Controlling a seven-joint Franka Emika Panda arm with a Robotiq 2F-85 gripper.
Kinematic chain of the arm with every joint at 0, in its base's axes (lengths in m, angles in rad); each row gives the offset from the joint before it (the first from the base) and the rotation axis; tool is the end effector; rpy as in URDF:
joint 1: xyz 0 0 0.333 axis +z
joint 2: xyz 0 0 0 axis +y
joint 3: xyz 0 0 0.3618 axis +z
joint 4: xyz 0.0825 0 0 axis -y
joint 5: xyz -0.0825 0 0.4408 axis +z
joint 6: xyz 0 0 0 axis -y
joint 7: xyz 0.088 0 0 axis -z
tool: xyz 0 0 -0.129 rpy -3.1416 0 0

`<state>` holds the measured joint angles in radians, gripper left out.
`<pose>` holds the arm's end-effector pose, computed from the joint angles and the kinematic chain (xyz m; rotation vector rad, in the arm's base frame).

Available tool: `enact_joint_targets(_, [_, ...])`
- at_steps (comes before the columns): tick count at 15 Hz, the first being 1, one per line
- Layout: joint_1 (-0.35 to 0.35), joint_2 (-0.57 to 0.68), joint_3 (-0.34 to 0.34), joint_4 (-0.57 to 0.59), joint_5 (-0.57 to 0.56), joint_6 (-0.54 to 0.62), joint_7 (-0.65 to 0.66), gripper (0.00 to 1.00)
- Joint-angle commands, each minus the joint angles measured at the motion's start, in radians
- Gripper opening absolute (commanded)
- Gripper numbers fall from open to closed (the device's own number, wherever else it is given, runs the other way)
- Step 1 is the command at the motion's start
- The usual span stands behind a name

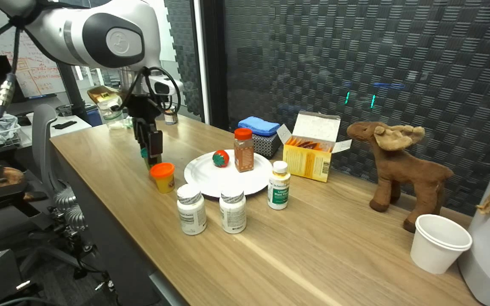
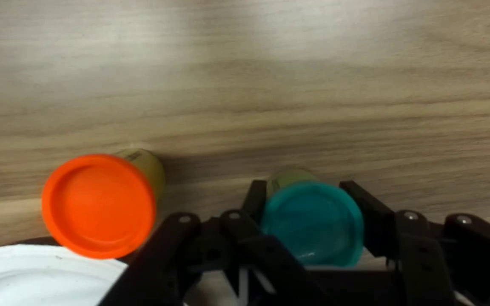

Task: Place the containers and orange toy on the white plate

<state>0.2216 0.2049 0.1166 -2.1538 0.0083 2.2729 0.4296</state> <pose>0.5664 0.1994 0.2809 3.1307 -0.1542 -0.1404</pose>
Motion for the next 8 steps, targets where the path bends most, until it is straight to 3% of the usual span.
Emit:
enact_joint_targets(1, [0.002, -0.082, -0.008, -0.018, -0.060, 0.014, 0.029, 0.24])
enact_joint_targets(8, [-0.066, -0.111, -0.078, 0.024, -0.291, 0.013, 0.160, 0.24])
